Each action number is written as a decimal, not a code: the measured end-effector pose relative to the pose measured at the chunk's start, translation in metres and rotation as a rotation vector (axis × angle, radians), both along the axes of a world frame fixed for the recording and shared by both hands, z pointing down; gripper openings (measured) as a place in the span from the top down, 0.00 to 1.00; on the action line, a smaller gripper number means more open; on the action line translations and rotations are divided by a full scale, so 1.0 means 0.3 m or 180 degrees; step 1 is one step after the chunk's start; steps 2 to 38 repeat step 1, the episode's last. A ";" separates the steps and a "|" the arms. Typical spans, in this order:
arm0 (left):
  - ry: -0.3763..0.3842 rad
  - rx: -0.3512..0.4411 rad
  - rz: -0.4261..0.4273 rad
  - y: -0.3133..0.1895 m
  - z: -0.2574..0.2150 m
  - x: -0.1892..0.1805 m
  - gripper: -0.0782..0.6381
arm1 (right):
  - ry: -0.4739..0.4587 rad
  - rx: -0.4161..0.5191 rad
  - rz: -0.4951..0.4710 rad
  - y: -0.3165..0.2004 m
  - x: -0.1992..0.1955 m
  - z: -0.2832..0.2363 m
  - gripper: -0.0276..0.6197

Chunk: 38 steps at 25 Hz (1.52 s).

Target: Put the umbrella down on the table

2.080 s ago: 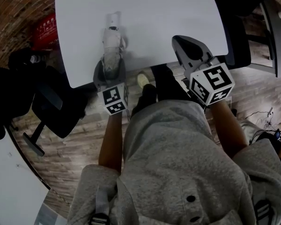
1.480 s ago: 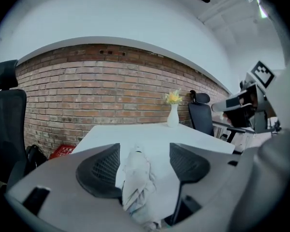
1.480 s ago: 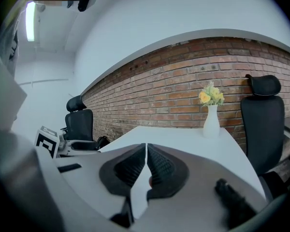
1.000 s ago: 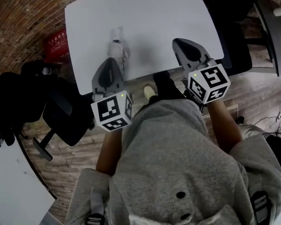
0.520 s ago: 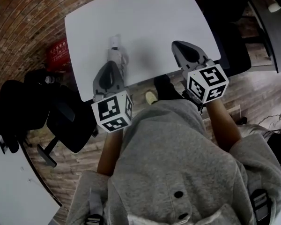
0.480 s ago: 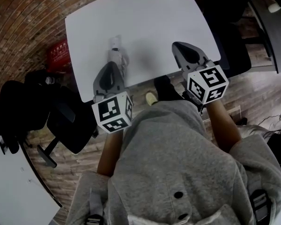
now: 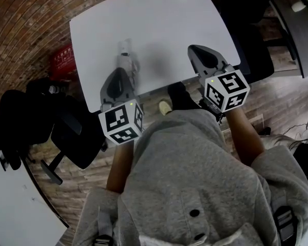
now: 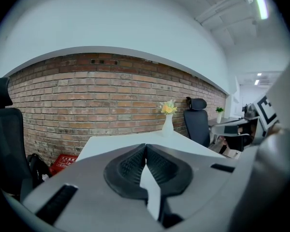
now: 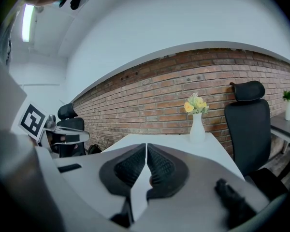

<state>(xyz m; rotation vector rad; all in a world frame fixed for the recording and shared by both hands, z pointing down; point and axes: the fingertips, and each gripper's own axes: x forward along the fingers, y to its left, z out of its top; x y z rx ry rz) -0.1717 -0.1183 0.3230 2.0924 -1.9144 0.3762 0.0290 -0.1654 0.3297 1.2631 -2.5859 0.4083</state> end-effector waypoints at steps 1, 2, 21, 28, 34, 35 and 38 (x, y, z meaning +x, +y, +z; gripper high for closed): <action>0.0005 -0.0005 -0.0003 0.001 0.003 -0.001 0.87 | 0.0001 0.0002 -0.0001 -0.001 -0.001 0.002 0.91; 0.0005 -0.0005 -0.0003 0.001 0.003 -0.001 0.87 | 0.0001 0.0002 -0.0001 -0.001 -0.001 0.002 0.91; 0.0005 -0.0005 -0.0003 0.001 0.003 -0.001 0.87 | 0.0001 0.0002 -0.0001 -0.001 -0.001 0.002 0.91; 0.0005 -0.0005 -0.0003 0.001 0.003 -0.001 0.87 | 0.0001 0.0002 -0.0001 -0.001 -0.001 0.002 0.91; 0.0005 -0.0005 -0.0003 0.001 0.003 -0.001 0.87 | 0.0001 0.0002 -0.0001 -0.001 -0.001 0.002 0.91; 0.0005 -0.0005 -0.0003 0.001 0.003 -0.001 0.87 | 0.0001 0.0002 -0.0001 -0.001 -0.001 0.002 0.91; 0.0005 -0.0005 -0.0003 0.001 0.003 -0.001 0.87 | 0.0001 0.0002 -0.0001 -0.001 -0.001 0.002 0.91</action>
